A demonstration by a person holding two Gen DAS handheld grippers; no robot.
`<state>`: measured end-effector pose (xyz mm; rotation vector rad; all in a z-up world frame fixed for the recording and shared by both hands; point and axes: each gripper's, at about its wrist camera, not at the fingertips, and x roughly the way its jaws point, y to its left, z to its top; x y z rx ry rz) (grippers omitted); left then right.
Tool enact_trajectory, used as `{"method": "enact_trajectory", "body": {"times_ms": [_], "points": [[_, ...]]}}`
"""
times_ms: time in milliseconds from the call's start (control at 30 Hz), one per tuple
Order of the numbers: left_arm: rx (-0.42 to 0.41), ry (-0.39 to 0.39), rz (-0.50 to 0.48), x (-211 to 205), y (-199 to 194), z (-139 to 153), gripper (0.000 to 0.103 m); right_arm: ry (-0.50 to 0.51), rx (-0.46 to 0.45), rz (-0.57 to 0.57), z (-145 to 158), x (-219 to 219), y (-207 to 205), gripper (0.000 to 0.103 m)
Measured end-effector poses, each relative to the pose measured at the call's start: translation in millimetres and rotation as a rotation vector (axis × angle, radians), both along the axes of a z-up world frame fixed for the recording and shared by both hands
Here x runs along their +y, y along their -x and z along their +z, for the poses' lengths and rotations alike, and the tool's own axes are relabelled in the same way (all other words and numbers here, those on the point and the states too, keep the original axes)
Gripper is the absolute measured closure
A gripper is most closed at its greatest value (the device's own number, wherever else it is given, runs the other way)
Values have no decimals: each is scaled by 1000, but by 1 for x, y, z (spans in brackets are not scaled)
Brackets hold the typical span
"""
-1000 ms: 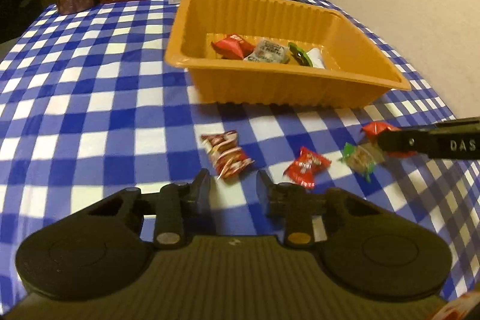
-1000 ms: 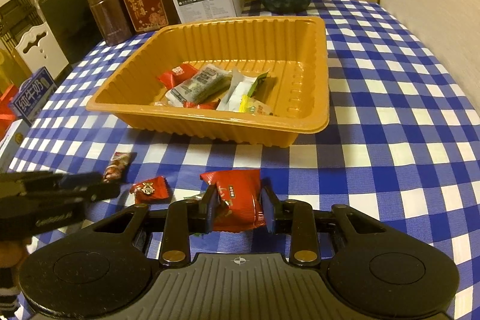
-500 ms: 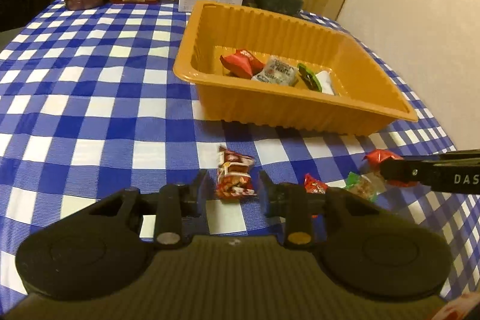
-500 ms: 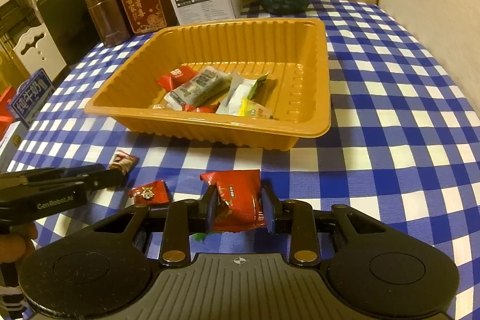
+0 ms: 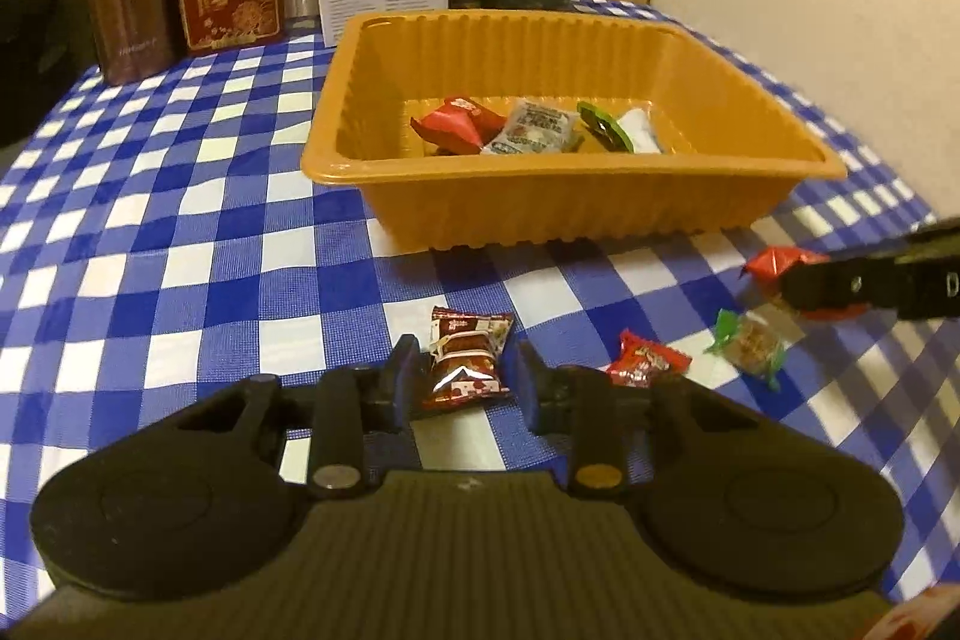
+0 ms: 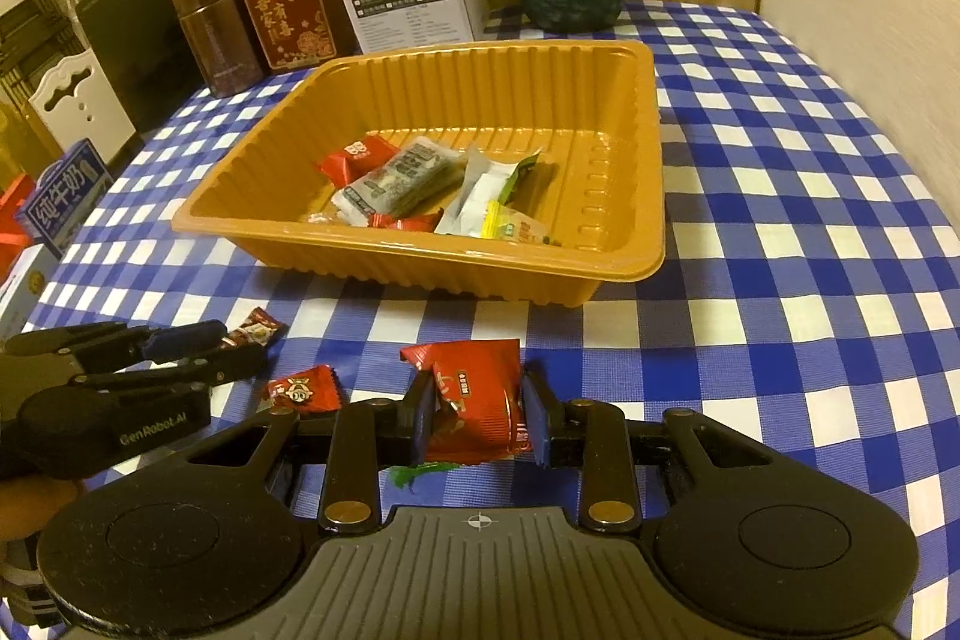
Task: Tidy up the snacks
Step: 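Grasp the red packet with the right tool while the left tool grasps the brown-red candy, then carry both candies into the orange tray and open both tools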
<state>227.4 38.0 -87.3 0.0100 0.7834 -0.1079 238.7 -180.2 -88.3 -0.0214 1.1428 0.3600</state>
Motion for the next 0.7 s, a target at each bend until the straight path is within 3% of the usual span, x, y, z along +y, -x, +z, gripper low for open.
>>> {"method": "enact_trajectory", "body": {"times_ms": [300,700], "points": [[30,32,-8,2,10,7,78,-14,-10,7,7,2,2,71],[-32,57,-28,0,32,52,81,-44,-37,18,22,6,13,71]]}}
